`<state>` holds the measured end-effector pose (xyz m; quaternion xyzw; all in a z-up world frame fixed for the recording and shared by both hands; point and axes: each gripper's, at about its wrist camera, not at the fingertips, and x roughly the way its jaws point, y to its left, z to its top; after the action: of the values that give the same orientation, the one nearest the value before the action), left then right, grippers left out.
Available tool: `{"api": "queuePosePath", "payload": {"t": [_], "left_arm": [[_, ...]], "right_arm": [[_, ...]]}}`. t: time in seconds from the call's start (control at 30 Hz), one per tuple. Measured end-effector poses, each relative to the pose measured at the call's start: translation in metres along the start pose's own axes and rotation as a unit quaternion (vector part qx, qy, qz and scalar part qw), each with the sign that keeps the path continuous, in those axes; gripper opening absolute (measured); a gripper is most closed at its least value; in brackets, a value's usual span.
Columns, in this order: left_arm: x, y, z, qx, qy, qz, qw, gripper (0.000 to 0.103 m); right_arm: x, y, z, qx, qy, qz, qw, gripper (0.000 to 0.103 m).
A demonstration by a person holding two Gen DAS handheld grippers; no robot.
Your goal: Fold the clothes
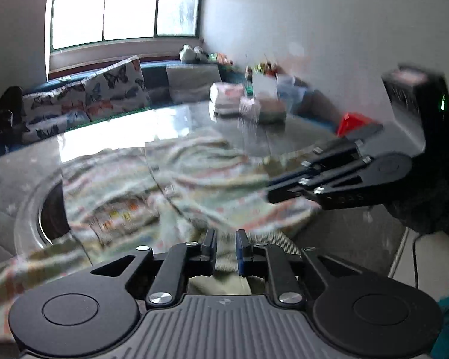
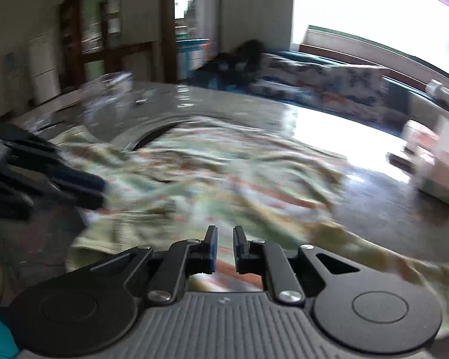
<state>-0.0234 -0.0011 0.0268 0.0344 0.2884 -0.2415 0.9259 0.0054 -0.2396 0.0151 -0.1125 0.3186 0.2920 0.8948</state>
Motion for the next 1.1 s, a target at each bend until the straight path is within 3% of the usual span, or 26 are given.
{"api": "queuePosePath", "payload": {"t": [0.17,0.33,0.43,0.53,0.7,0.83,1.1], "left_arm": [[0.017,-0.001,0.009,-0.013,0.002,0.006,0.9999,0.015],[0.038,-0.012,0.009,-0.010,0.017,0.001,0.9998,0.029],[0.046,-0.018,0.008,-0.006,0.025,0.002,0.9997,0.041],[0.052,-0.021,0.010,-0.008,0.027,0.007,0.9996,0.047],[0.060,-0.025,0.012,-0.013,0.035,0.014,0.9992,0.055],[0.063,-0.024,0.014,-0.018,0.037,0.021,0.9989,0.061],[0.061,-0.021,0.016,-0.028,0.036,0.040,0.9982,0.069]], "right_arm": [[-0.011,-0.054,-0.022,0.060,0.008,-0.084,0.995,0.018],[-0.021,-0.108,-0.052,0.125,0.013,-0.160,0.979,0.022],[-0.030,-0.142,-0.069,0.158,0.013,-0.212,0.964,0.035],[-0.037,-0.162,-0.081,0.175,0.008,-0.253,0.952,0.037],[-0.050,-0.187,-0.100,0.207,-0.004,-0.281,0.937,0.041],[-0.048,-0.194,-0.104,0.214,-0.006,-0.278,0.937,0.047],[-0.039,-0.197,-0.106,0.234,-0.017,-0.267,0.935,0.044]]}}
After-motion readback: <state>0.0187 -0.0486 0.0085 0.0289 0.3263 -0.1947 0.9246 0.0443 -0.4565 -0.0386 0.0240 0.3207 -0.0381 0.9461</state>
